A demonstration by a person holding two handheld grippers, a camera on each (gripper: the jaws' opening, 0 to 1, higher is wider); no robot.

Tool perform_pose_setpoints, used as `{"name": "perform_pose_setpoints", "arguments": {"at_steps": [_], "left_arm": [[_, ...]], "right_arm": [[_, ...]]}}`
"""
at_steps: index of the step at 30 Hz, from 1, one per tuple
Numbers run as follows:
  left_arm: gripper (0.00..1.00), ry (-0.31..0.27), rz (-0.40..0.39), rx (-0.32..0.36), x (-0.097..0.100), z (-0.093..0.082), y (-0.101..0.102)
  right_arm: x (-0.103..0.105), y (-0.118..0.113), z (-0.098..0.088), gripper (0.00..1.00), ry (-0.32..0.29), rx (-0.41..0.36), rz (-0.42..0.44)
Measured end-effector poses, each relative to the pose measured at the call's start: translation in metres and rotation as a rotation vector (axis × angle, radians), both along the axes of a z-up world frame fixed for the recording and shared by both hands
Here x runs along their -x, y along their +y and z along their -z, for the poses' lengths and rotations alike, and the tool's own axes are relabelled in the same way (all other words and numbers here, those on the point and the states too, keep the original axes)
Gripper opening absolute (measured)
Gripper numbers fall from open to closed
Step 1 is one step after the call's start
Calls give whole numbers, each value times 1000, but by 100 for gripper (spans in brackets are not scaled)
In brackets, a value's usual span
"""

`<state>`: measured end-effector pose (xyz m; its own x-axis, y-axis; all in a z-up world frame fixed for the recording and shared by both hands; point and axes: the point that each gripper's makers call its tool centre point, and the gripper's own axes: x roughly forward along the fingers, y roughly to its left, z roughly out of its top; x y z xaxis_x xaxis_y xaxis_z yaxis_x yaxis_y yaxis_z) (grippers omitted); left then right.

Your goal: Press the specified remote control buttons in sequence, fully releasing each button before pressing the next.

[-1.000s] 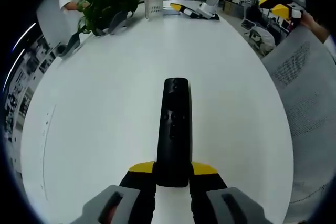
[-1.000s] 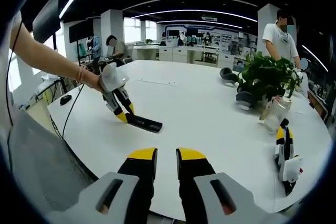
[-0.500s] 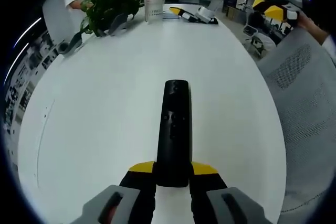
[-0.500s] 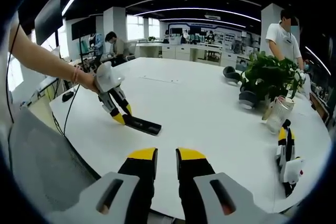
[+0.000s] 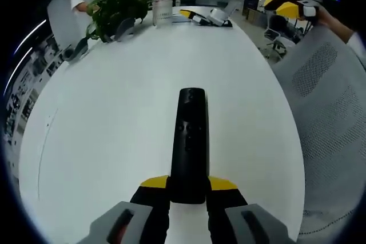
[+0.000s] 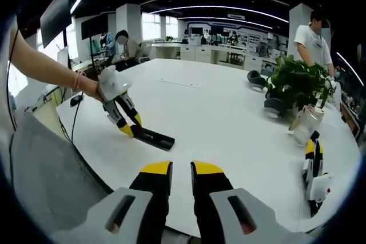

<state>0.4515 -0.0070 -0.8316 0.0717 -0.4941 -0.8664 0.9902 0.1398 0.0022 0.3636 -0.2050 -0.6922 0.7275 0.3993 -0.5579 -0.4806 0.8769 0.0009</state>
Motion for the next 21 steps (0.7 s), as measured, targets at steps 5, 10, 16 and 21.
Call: {"name": "perform_pose_setpoints", "arguments": {"at_steps": [5, 10, 16, 21], "left_arm": [[24, 5, -16, 6, 9, 0, -1], [24, -8, 11, -5, 23, 0, -3], [24, -7, 2, -8, 31, 0, -3], [24, -1, 5, -5, 43, 0, -3]], "right_arm": [[1, 2, 2, 12, 13, 6, -11], [3, 4, 4, 12, 25, 10, -22], [4, 6, 6, 11, 36, 14, -34], [4, 7, 7, 11, 42, 18, -40]]}}
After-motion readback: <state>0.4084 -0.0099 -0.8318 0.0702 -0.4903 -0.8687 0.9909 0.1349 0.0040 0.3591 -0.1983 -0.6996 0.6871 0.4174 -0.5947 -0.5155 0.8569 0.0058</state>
